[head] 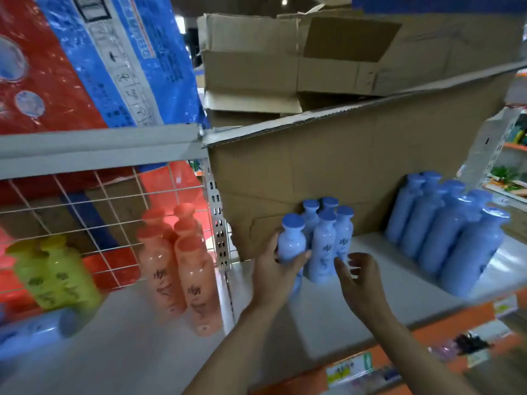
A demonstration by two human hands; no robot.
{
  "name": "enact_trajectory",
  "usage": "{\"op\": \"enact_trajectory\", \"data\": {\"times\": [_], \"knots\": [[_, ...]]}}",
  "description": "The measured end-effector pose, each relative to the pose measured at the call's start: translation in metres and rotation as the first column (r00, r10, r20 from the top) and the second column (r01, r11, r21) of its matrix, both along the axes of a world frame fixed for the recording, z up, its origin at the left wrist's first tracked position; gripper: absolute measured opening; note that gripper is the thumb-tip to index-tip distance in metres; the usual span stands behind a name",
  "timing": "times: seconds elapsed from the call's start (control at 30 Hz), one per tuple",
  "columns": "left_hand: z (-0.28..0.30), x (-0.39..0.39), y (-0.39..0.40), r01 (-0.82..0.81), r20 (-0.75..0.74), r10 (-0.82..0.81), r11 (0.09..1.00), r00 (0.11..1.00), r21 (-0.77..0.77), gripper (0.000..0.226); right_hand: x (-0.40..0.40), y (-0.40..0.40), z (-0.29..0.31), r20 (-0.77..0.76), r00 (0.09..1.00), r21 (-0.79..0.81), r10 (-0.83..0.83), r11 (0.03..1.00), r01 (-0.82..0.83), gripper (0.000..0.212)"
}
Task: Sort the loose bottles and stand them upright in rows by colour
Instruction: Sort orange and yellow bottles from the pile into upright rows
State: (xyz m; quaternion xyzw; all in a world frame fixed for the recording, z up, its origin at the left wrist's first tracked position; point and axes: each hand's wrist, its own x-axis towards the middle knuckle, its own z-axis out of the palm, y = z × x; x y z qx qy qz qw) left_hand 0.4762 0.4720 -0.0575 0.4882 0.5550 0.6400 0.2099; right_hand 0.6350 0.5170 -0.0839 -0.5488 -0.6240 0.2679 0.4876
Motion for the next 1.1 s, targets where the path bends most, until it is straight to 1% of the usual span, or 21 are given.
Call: {"op": "enact_trajectory", "data": {"times": [0.03,0.07,0.17,0.23,0.3,0.33,0.4,0.5,0.57,0.67,0.73,0.8,0.83,0.93,1.0,1.07,1.1], "knots": [[-0.003,0.008,0.008,-0.006,0.010,0.006,1.000,1.000,-0.006,0.049,0.010,0.010,-0.001,0.022,1.000,0.004,0.001,1.000,-0.001,0.037],[-0.007,0.015,0.016,-0.007,0.017,0.008,1.000,1.000,-0.008,0.049,0.018,0.021,-0.001,0.034,0.999,-0.001,0.013,1.000,-0.013,0.040],[-0.017,0.039,0.039,-0.003,0.041,0.004,1.000,0.999,-0.028,0.051,0.039,0.052,-0.004,0.058,0.994,-0.046,0.088,0.995,-0.086,0.037],[-0.022,0.056,0.052,-0.022,0.018,0.022,1.000,1.000,-0.018,0.051,0.048,0.068,-0.004,0.076,0.985,-0.054,0.152,0.987,-0.149,0.039],[-0.030,0.071,0.063,-0.077,-0.008,0.077,0.997,0.997,-0.006,0.058,0.053,0.082,-0.004,0.097,0.971,-0.058,0.218,0.975,-0.213,0.041],[-0.036,0.078,0.066,-0.093,0.005,0.093,0.996,0.996,-0.011,0.063,0.054,0.088,-0.005,0.101,0.965,-0.074,0.243,0.969,-0.237,0.044],[-0.044,0.093,0.068,-0.100,0.058,0.102,0.995,0.993,-0.026,0.069,0.055,0.096,-0.008,0.093,0.950,-0.100,0.299,0.952,-0.290,0.048],[-0.048,0.106,0.070,-0.113,0.092,0.115,0.993,0.989,-0.029,0.074,0.056,0.104,-0.011,0.054,0.927,-0.138,0.372,0.922,-0.362,0.050],[-0.047,0.107,0.069,-0.113,0.088,0.115,0.993,0.989,-0.032,0.071,0.057,0.107,-0.012,0.041,0.913,-0.162,0.406,0.904,-0.395,0.051],[-0.053,0.111,0.065,-0.181,-0.030,0.180,0.983,0.983,-0.038,0.058,0.055,0.109,-0.013,0.025,0.899,-0.172,0.436,0.888,-0.426,0.047],[-0.058,0.115,0.066,-0.261,-0.087,0.255,0.963,0.963,-0.067,0.065,0.053,0.112,-0.014,0.008,0.889,-0.187,0.457,0.874,-0.448,0.047],[-0.057,0.118,0.069,-0.303,-0.087,0.295,0.949,0.951,-0.090,0.071,0.053,0.115,-0.017,-0.005,0.884,-0.202,0.467,0.866,-0.458,0.048],[-0.055,0.118,0.070,-0.299,-0.067,0.294,0.950,0.954,-0.094,0.070,0.055,0.116,-0.018,-0.002,0.886,-0.202,0.464,0.867,-0.454,0.048],[-0.051,0.113,0.068,-0.262,-0.032,0.260,0.963,0.965,-0.059,0.061,0.058,0.121,-0.019,0.020,0.891,-0.189,0.453,0.877,-0.442,0.045],[-0.052,0.111,0.063,-0.227,-0.023,0.226,0.973,0.974,-0.042,0.057,0.058,0.120,-0.019,0.000,0.888,-0.194,0.460,0.871,-0.451,0.045],[-0.054,0.112,0.062,-0.224,-0.046,0.221,0.973,0.974,-0.056,0.058,0.055,0.119,-0.018,-0.019,0.887,-0.203,0.462,0.867,-0.455,0.047],[-0.054,0.113,0.063,-0.238,-0.064,0.233,0.968,0.970,-0.080,0.062,0.054,0.118,-0.018,-0.023,0.886,-0.204,0.462,0.866,-0.457,0.047]]}}
